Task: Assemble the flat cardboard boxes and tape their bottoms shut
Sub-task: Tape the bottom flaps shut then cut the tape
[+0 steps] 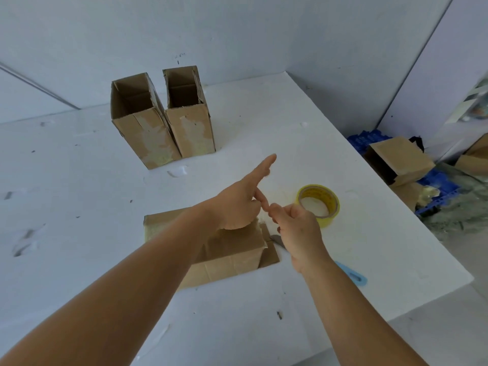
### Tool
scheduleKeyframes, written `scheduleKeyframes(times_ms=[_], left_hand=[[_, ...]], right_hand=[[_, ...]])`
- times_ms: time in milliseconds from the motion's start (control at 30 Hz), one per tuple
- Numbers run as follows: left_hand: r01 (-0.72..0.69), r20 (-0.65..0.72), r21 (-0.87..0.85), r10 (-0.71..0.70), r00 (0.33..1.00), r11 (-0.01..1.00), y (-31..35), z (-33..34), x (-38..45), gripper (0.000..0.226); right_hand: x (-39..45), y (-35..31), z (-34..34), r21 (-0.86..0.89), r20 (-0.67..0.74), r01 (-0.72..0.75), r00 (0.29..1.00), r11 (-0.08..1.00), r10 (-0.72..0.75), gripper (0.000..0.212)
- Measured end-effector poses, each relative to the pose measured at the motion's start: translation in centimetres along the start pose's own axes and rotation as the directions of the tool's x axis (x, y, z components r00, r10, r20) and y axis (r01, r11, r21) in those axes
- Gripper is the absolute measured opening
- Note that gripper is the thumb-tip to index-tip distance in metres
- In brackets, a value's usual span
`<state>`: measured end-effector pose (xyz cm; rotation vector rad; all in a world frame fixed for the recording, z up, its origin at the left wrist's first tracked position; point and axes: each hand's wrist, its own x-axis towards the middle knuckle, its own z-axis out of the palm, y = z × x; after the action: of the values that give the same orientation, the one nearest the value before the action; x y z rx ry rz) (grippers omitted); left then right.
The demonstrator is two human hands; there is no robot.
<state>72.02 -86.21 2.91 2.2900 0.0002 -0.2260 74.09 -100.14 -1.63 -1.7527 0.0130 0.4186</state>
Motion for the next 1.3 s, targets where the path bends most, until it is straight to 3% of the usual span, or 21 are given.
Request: scheduleKeyframes(times_ms=[133, 233, 300, 433, 600, 700, 767, 833, 900, 967, 1033, 1100, 1167, 1233, 1300], left_hand=[[0.011, -0.225, 0.295, 0.058, 0.973, 0.955, -1.5, 0.1, -2.1, 0.081], [0.144, -0.370, 0.501, 0.061, 0.927, 0.853, -3.1, -0.2, -5.1, 0.045], [0.146, -0.427, 0.574, 0.142, 0.893, 0.806, -4.2, -0.1, -7.3, 0.032], [0.182, -0.462, 0.525, 0.100, 0.881, 0.831, -5.7, 1.3, -9.8, 0.046], [0.222, -0.488, 0.473, 0.044, 0.872, 0.852, -5.3, 2.0, -10.1, 0.052], [0.240, -0.515, 0.435, 0.021, 0.857, 0.868, -4.7, 1.9, -10.1, 0.052], [0.239, -0.478, 0.445, 0.004, 0.878, 0.863, -4.4, 2.2, -10.5, 0.064], [0.261, -0.411, 0.496, -0.041, 0.911, 0.828, -4.4, 2.8, -11.4, 0.080], [0.363, -0.425, 0.507, -0.140, 0.894, 0.782, -4.6, 3.5, -12.7, 0.082], [0.477, -0.505, 0.428, -0.235, 0.831, 0.768, -4.9, 3.9, -13.8, 0.073], [0.533, -0.568, 0.221, -0.336, 0.751, 0.817, -5.1, 4.1, -14.6, 0.065], [0.479, -0.578, -0.108, -0.447, 0.683, 0.871, -5.0, 4.2, -15.1, 0.064], [0.379, -0.566, -0.385, -0.540, 0.623, 0.841, -5.3, 4.2, -15.4, 0.068], [0.315, -0.530, -0.537, -0.603, 0.596, 0.783, -5.7, 4.2, -15.6, 0.066], [0.281, -0.494, -0.599, -0.622, 0.607, 0.750, -6.1, 4.0, -15.8, 0.048]], right_hand=[[0.3, 1.6, 0.9, -0.008, -0.015, -0.082, 0.997, 0.997, 0.082, 0.029], [0.4, 2.2, 1.6, -0.050, 0.020, -0.101, 0.995, 0.994, 0.103, 0.032], [0.3, 2.5, 2.0, -0.060, 0.057, -0.116, 0.991, 0.991, 0.119, 0.036], [0.2, 2.4, 2.6, -0.110, 0.092, -0.114, 0.988, 0.987, 0.124, 0.044], [0.7, 2.3, 1.8, -0.450, 0.024, 0.005, 1.000, 0.893, 0.006, 0.028], [-0.9, 0.9, 1.6, -0.313, 0.085, 0.177, 0.984, 0.933, -0.158, 0.025], [-2.7, -0.2, 2.4, -0.279, 0.192, 0.305, 0.947, 0.911, -0.258, 0.023], [-3.9, 0.0, 3.3, -0.345, 0.257, 0.347, 0.929, 0.872, -0.267, 0.039], [-4.3, 0.7, 3.5, -0.377, 0.262, 0.322, 0.936, 0.868, -0.233, 0.048], [-4.5, 1.0, 3.3, -0.331, 0.268, 0.297, 0.940, 0.896, -0.213, 0.049], [-4.3, 1.3, 3.1, -0.252, 0.262, 0.264, 0.945, 0.931, -0.196, 0.049], [-4.2, 1.6, 3.1, -0.189, 0.274, 0.226, 0.947, 0.956, -0.170, 0.048], [-4.3, 1.6, 3.1, -0.142, 0.305, 0.202, 0.940, 0.969, -0.151, 0.045], [-4.5, 1.4, 3.1, -0.116, 0.333, 0.154, 0.937, 0.981, -0.107, 0.038], [-4.8, 0.9, 3.0, -0.124, 0.342, 0.064, 0.940, 0.990, -0.018, 0.038]])
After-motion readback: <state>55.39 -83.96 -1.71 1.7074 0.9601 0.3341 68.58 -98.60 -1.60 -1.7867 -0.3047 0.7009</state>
